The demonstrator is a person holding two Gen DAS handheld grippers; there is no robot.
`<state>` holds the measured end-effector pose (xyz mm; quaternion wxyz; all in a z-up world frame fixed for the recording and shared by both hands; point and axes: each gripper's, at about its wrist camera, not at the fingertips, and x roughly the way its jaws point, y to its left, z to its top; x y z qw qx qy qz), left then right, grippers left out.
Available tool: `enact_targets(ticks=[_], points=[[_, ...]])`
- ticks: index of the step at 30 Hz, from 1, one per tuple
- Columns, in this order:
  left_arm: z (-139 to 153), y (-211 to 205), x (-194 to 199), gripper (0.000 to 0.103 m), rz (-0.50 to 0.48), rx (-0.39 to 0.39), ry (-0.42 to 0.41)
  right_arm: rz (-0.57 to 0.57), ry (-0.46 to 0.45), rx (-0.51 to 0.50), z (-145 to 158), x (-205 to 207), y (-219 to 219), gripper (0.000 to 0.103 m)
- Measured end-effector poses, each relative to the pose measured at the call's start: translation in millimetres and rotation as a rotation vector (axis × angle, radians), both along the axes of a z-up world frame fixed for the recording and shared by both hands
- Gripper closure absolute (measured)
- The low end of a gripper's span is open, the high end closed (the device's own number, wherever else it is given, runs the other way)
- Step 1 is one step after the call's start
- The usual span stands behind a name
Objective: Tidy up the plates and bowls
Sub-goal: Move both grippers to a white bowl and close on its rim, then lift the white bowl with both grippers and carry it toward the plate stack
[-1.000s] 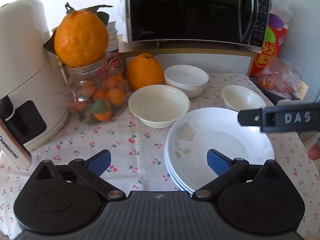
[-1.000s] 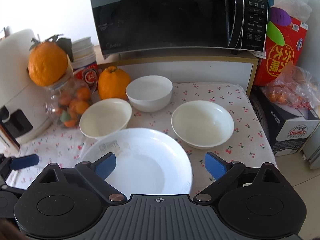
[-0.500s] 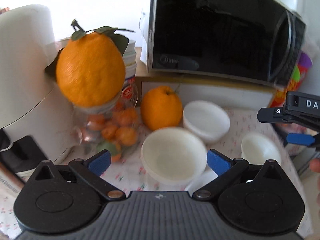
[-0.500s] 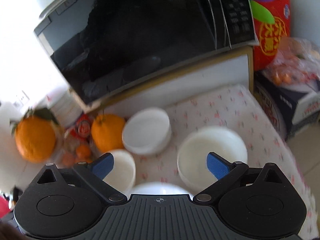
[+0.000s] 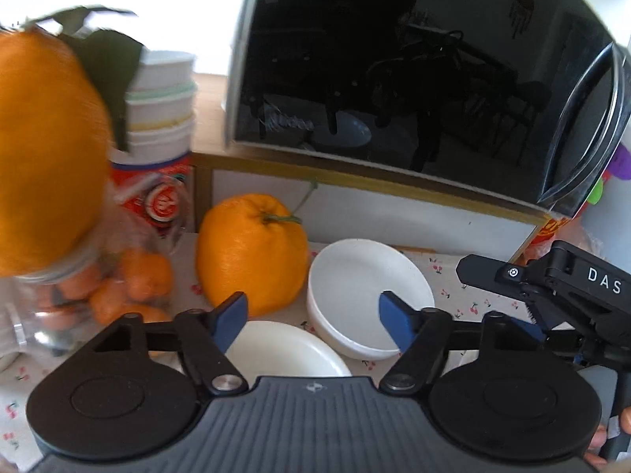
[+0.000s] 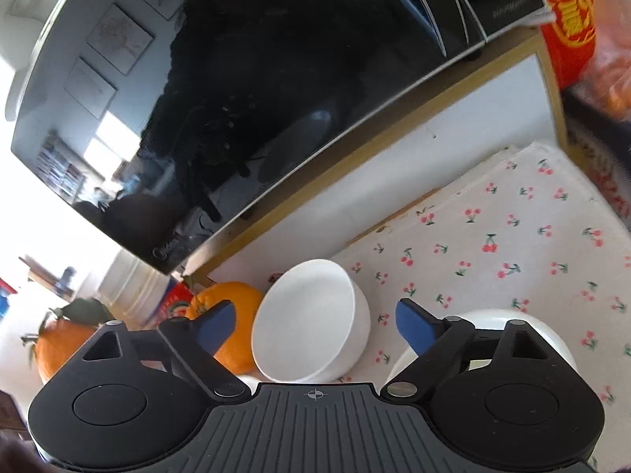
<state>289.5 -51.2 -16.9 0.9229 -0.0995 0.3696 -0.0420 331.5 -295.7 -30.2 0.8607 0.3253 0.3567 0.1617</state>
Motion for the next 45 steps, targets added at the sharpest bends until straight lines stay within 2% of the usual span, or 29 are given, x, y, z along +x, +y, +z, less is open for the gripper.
enact_targets(ticks=[2, 5, 12, 16, 19, 22, 25, 35, 45], points=[[-6, -3, 7, 0.048, -0.004, 0.005, 0.017, 0.000, 0.001, -0.023, -3, 4, -1, 0.020], [-13, -6, 21, 0.054, 0.001, 0.007, 0.026, 0.011, 0.012, 0.010, -10, 11, -2, 0.030], [-19, -15, 27, 0.060, 0.009, 0.033, 0.029, 0.033, 0.011, -0.001, -22, 21, 11, 0.047], [-21, -23, 25, 0.072, -0.016, 0.081, 0.034, 0.039, 0.013, 0.005, -26, 25, 18, 0.060], [-26, -24, 29, 0.080, -0.021, 0.095, 0.042, 0.031, 0.012, -0.032, -27, 26, 24, 0.065], [-28, -26, 26, 0.086, -0.017, 0.122, 0.036, 0.021, 0.011, -0.061, -27, 25, 25, 0.072], [-28, -26, 26, 0.087, -0.014, 0.125, 0.033, 0.013, 0.017, -0.046, -30, 25, 20, 0.078], [-18, -28, 23, 0.088, -0.011, 0.108, 0.005, -0.006, 0.015, -0.002, -26, 22, 10, 0.081], [10, -25, -8, 0.088, -0.025, 0.086, -0.031, 0.006, -0.014, 0.015, -6, 0, 3, 0.081]])
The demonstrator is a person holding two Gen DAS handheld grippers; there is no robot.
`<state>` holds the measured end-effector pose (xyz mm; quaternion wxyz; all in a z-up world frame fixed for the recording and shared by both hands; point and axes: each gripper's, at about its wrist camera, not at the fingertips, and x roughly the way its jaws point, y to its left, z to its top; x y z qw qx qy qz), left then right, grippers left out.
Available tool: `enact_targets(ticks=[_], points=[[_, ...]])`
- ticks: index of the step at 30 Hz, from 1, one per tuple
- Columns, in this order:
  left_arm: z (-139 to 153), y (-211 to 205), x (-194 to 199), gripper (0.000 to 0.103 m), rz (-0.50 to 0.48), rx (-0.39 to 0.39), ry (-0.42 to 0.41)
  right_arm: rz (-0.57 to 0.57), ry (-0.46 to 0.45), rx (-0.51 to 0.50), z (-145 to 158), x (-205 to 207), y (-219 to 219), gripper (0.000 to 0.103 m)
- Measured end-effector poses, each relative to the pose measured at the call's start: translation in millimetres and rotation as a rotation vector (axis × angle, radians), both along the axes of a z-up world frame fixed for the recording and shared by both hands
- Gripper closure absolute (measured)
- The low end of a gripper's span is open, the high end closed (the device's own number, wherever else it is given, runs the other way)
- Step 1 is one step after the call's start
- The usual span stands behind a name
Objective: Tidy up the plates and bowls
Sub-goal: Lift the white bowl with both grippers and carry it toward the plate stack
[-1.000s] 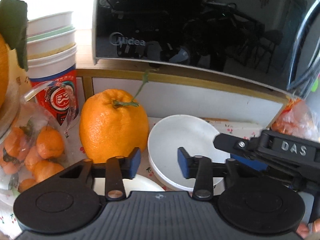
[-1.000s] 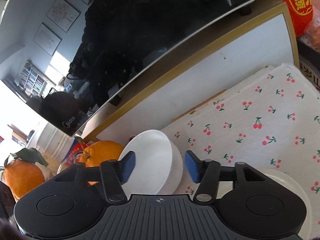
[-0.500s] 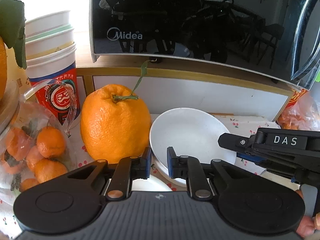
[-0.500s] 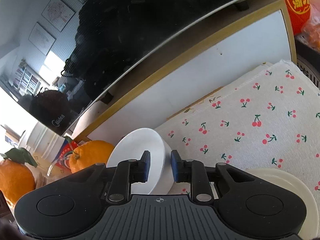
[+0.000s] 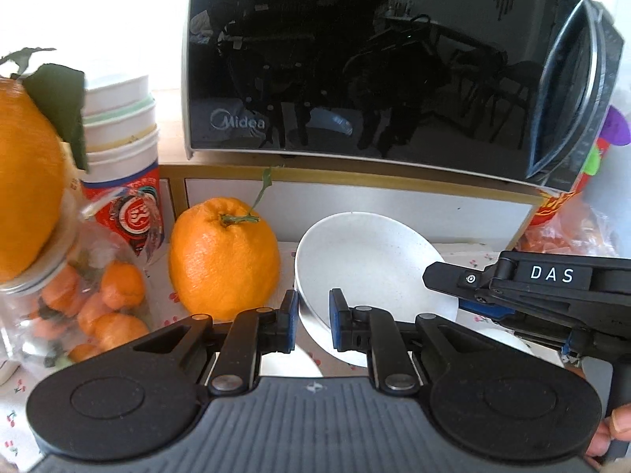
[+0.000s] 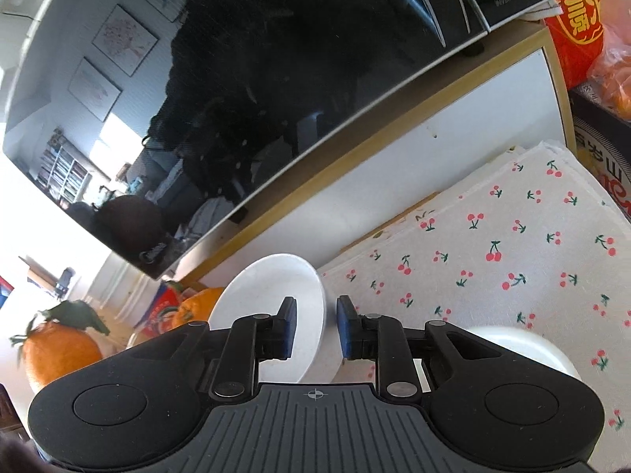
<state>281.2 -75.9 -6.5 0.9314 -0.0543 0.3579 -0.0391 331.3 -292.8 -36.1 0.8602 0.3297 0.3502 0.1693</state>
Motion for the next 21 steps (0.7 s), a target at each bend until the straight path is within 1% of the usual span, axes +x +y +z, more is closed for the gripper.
enact_targets(ticks=[2, 4, 8, 12, 16, 21], points=[[6, 7, -10, 0.089, -0.002, -0.008, -0.005, 0.006, -0.005, 0.009, 7, -9, 1, 0.081], [11, 11, -20, 0.089, 0.001, -0.021, -0.009, 0.014, -0.018, -0.002, 15, -19, 4, 0.081], [19, 18, -43, 0.089, 0.004, -0.067, -0.014, 0.033, -0.036, -0.055, 33, -40, 9, 0.081], [27, 22, -68, 0.089, -0.011, -0.104, -0.030, 0.046, -0.035, -0.104, 48, -62, 12, 0.081], [29, 27, -91, 0.089, -0.031, -0.110, -0.044, 0.052, -0.012, -0.117, 57, -84, 13, 0.081], [27, 39, -116, 0.089, -0.046, -0.177, -0.020, 0.071, 0.030, -0.189, 67, -112, 21, 0.081]])
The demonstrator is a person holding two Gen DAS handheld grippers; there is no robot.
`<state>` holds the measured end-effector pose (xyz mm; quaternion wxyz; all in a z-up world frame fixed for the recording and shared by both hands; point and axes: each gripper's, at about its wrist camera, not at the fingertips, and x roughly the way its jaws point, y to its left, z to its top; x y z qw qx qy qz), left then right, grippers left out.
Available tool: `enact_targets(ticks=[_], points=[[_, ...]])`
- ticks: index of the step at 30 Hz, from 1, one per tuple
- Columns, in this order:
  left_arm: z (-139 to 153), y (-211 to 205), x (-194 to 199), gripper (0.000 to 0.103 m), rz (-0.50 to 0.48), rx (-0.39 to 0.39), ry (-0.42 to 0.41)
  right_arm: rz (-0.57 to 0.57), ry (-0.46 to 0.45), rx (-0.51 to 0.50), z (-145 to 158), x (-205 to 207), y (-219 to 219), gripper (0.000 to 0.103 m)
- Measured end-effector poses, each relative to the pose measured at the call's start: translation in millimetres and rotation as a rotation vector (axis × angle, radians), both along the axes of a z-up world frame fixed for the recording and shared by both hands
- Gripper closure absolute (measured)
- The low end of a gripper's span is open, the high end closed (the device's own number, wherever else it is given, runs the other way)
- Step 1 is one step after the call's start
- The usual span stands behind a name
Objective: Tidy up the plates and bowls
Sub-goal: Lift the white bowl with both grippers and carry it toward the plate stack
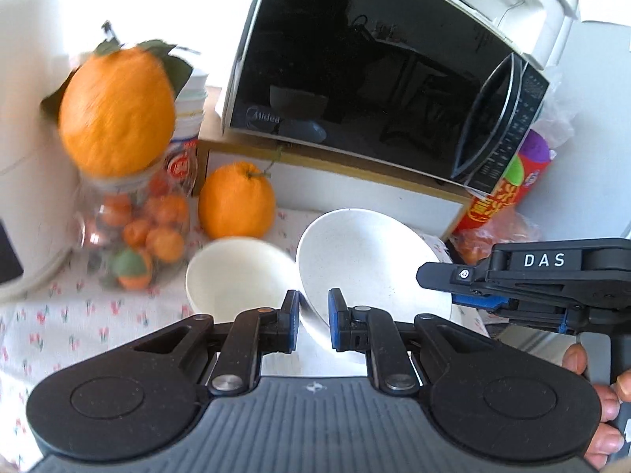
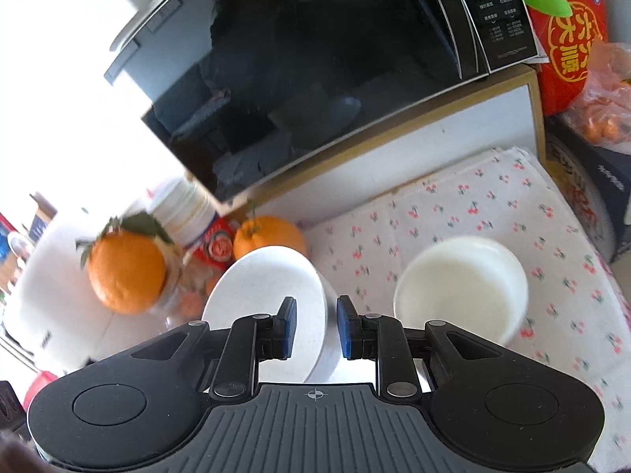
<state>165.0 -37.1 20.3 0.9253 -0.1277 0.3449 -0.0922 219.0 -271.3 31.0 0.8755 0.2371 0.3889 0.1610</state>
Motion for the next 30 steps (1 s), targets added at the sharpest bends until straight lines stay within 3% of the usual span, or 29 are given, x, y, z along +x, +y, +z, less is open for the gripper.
enact_targets(ticks=[4, 9, 14, 19, 30], points=[[-1, 10, -16, 0.089, -0.023, -0.005, 0.028, 0.015, 0.019, -0.032, 1, -22, 9, 0.081], [-8, 27, -34, 0.089, -0.028, -0.017, 0.032, 0.032, 0.018, 0.009, -12, -41, 18, 0.080], [-11, 45, -43, 0.089, -0.007, -0.089, 0.092, 0.055, 0.028, 0.008, -17, -50, 35, 0.078], [-8, 65, -49, 0.089, -0.002, -0.079, 0.080, 0.095, 0.054, 0.036, -22, -52, 51, 0.078], [-10, 91, -54, 0.088, 0.000, -0.046, 0.154, 0.180, 0.082, 0.005, -31, -52, 84, 0.078]])
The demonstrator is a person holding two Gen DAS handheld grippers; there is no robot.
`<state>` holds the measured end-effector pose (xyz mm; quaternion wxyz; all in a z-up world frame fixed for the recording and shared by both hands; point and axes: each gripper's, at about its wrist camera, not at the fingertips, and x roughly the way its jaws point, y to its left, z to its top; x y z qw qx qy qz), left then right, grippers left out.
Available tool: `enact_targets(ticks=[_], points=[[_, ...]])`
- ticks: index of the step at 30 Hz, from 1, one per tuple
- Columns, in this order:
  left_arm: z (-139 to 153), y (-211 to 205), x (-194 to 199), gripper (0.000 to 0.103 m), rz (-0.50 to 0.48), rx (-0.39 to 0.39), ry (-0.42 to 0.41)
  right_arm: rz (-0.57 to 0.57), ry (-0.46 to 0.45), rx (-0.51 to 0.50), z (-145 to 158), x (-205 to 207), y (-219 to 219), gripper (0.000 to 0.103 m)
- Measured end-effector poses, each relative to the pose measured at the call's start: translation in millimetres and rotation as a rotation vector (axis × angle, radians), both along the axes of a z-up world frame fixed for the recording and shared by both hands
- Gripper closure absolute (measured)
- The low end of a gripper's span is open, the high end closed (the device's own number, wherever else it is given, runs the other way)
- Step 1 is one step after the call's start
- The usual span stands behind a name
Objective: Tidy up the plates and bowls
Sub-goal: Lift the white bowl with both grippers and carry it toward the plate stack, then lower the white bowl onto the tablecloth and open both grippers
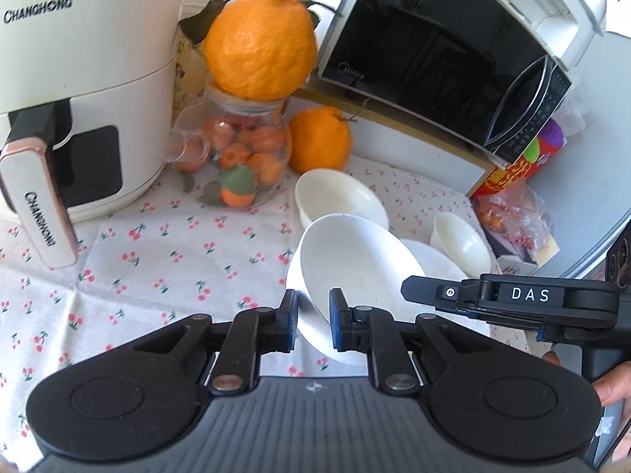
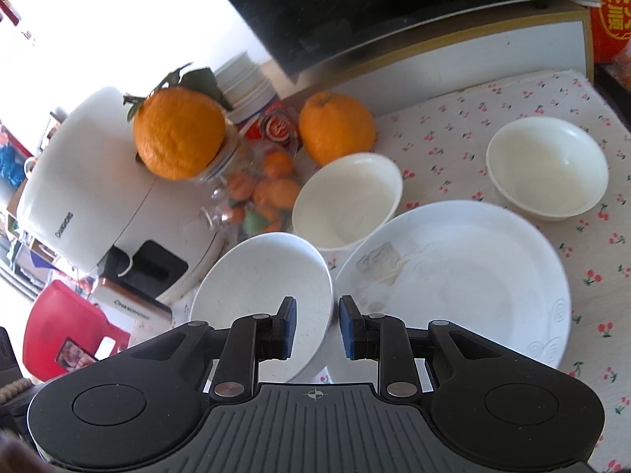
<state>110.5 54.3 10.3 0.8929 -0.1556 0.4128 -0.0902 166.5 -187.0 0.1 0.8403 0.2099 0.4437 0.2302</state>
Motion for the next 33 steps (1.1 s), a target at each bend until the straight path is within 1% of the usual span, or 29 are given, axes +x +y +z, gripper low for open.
enact_targets(ticks=[10, 21, 28, 33], points=[[-10, 15, -5, 0.088, -0.034, 0.068, 0.084, 0.084, 0.018, -0.028, -5, -7, 22, 0.078], [-16, 38, -14, 0.088, -0.034, 0.106, 0.140, 0.222, 0.027, -0.079, -14, -24, 52, 0.078], [-24, 39, -14, 0.088, -0.052, 0.123, 0.182, 0.257, 0.017, -0.153, -21, -26, 67, 0.078], [-25, 40, -14, 0.088, -0.059, 0.127, 0.191, 0.267, 0.018, -0.163, -23, -27, 68, 0.078]])
